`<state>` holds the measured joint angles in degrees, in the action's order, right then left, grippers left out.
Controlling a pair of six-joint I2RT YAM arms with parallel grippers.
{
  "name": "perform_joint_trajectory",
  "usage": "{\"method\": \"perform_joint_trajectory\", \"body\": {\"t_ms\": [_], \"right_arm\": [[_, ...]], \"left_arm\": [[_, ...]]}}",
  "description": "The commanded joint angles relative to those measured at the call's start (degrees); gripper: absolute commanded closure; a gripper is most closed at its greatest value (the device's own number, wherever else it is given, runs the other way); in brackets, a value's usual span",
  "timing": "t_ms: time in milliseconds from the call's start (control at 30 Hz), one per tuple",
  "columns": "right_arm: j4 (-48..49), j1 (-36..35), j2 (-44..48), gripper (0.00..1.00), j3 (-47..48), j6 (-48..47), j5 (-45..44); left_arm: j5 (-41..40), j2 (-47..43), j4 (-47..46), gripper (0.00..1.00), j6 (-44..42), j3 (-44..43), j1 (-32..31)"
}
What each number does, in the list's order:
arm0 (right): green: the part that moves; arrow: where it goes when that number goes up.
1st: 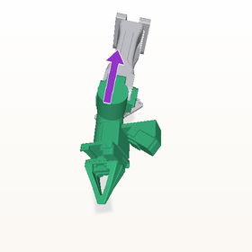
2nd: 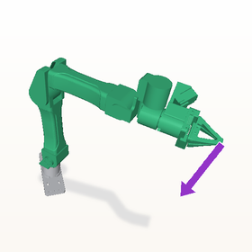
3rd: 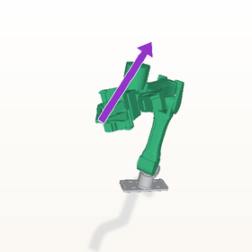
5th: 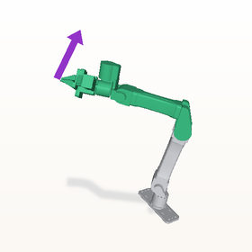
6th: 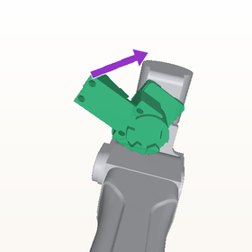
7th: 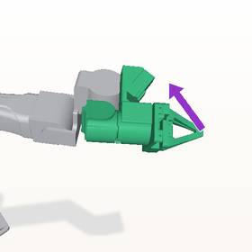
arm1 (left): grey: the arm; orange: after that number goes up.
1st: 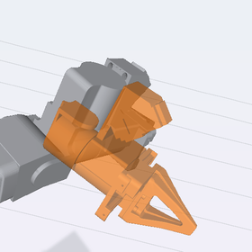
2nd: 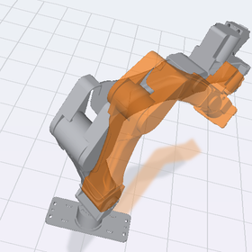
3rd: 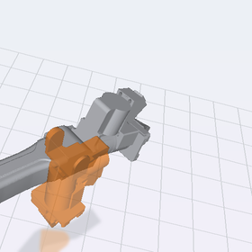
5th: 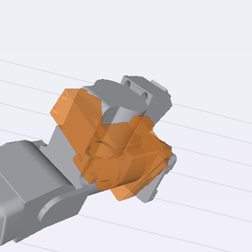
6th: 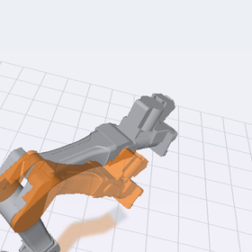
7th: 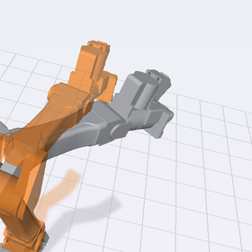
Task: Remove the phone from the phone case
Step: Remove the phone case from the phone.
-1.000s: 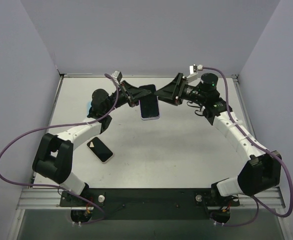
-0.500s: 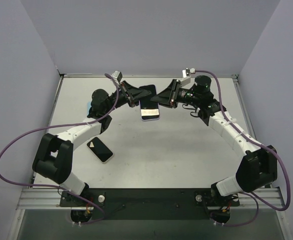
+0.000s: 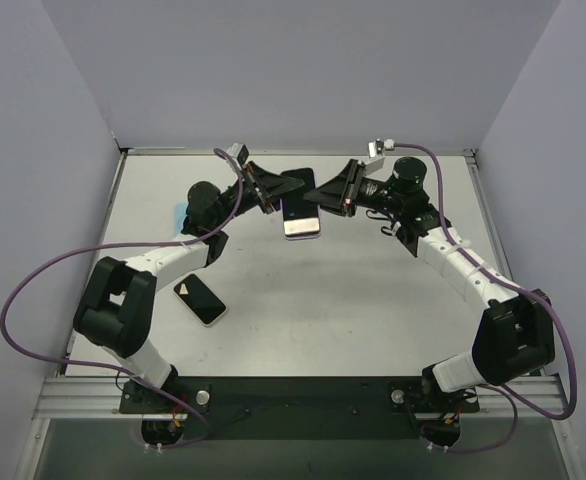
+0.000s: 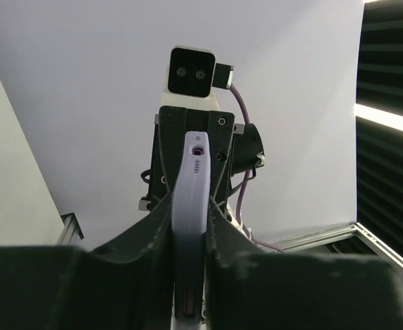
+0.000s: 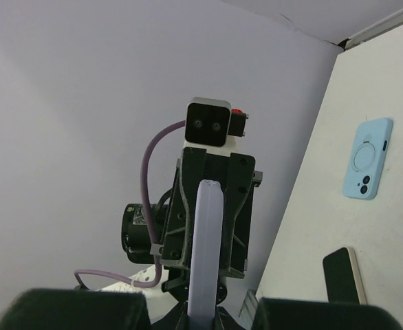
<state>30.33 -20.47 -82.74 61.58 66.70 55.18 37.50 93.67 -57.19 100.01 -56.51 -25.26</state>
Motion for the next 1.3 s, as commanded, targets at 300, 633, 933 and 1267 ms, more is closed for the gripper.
{"method": "perform_joint_trajectory", "body": {"t_ms": [300, 633, 933, 1267], "right_arm": [[-2.46, 3.24, 1.26, 0.36, -1.02, -0.51, -1.21], [-14.39, 4.82, 12.95, 0.34, -5.16, -7.09, -3.41], [-30.14, 2.28, 18.05, 0.35, -2.62, -17.12, -8.85], [-35.51, -1.50, 17.52, 0.35, 2.84, -20.20, -12.55]], "left_arm": [[0.12, -1.73, -11.46, 1.00, 2.74, -2.73, -0.59], [-1.99, -2.88, -8.47, 1.00, 1.60, -1.06, 1.52], [-3.04, -3.05, -6.62, 1.00, 1.07, -1.41, 1.88], [-3.48, -3.67, -5.13, 1.00, 0.19, -1.32, 1.88]]}}
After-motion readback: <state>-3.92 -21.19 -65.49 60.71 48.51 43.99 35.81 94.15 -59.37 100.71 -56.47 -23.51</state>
